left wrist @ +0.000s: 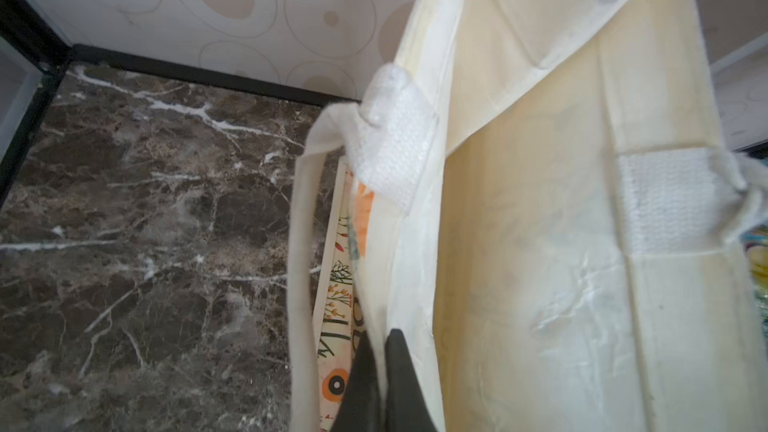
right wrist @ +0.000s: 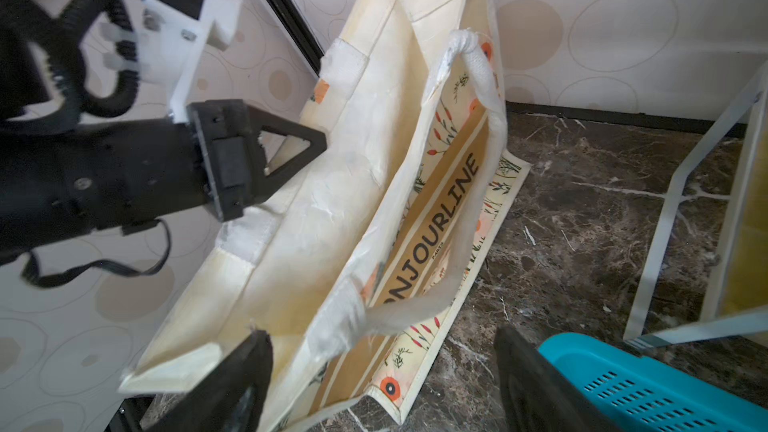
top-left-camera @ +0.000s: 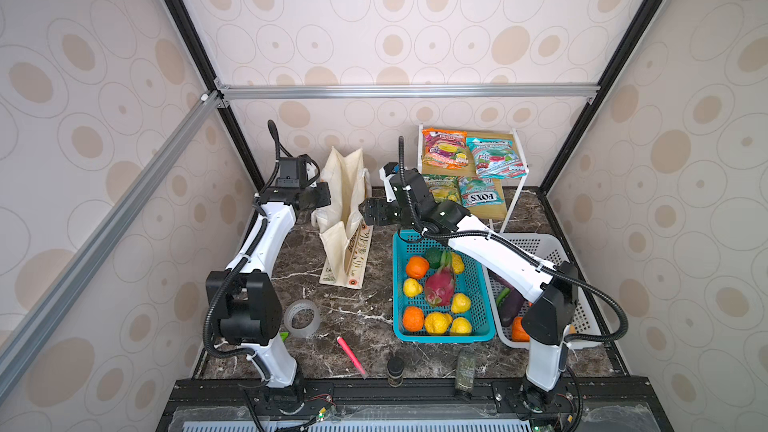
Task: Place the food into the grocery bag and tie it
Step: 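Grasp the bag rim with both grippers and lift it upright, opening the mouth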
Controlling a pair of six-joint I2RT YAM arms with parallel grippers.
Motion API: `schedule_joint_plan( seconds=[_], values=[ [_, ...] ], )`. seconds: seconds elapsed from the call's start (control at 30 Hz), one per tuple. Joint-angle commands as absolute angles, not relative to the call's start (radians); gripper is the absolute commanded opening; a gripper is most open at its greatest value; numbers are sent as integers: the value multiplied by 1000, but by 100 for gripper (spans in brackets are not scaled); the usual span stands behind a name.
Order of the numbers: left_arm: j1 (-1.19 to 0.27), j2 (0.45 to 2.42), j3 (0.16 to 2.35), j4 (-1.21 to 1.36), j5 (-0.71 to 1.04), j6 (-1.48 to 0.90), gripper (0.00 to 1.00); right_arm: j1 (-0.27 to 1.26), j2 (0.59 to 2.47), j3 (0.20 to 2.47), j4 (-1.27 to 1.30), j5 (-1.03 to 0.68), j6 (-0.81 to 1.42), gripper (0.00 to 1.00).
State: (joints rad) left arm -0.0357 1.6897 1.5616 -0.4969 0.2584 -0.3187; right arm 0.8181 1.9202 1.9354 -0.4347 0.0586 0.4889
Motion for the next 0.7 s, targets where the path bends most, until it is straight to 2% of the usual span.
schedule_joint_plan(
  seconds=[0.0, 0.07, 0.13, 0.17, 0.23, 0.3, 0.33, 0.4, 0.47, 0.5, 0.57, 0.67],
  values=[
    [-43, 1601, 1469, -475, 297, -369, 11, 823, 1976, 2017, -515, 87, 519, 85],
    [-46, 1572, 1424, -447, 297, -374, 29, 822, 2016, 2063, -548, 96, 527, 85],
    [-46, 1580, 1433, -458, 270, -354, 52, 824, 2041, 2086, -552, 95, 533, 86],
    [-46, 1590, 1448, -473, 259, -345, 59, 823, 2052, 2092, -544, 90, 537, 87],
    [-46, 1606, 1470, -474, 256, -335, 60, 824, 2079, 2123, -539, 70, 542, 88],
    [-45, 1624, 1488, -458, 274, -338, 56, 826, 2122, 2175, -553, 55, 546, 86],
    [-47, 1634, 1502, -459, 287, -337, 51, 828, 2143, 2209, -570, 54, 545, 83],
    [-50, 1657, 1524, -457, 316, -330, 41, 836, 2191, 2273, -610, 60, 536, 71],
    [-50, 1682, 1554, -498, 287, -316, 12, 837, 2224, 2323, -626, 62, 524, 42],
    [-52, 1685, 1568, -528, 262, -304, 0, 839, 2232, 2342, -647, 77, 514, 24],
    [-51, 1650, 1552, -545, 203, -291, 0, 839, 2225, 2355, -688, 121, 486, 2],
    [-36, 1571, 1525, -554, 138, -282, 0, 835, 2147, 2268, -699, 192, 446, 0]
  ],
)
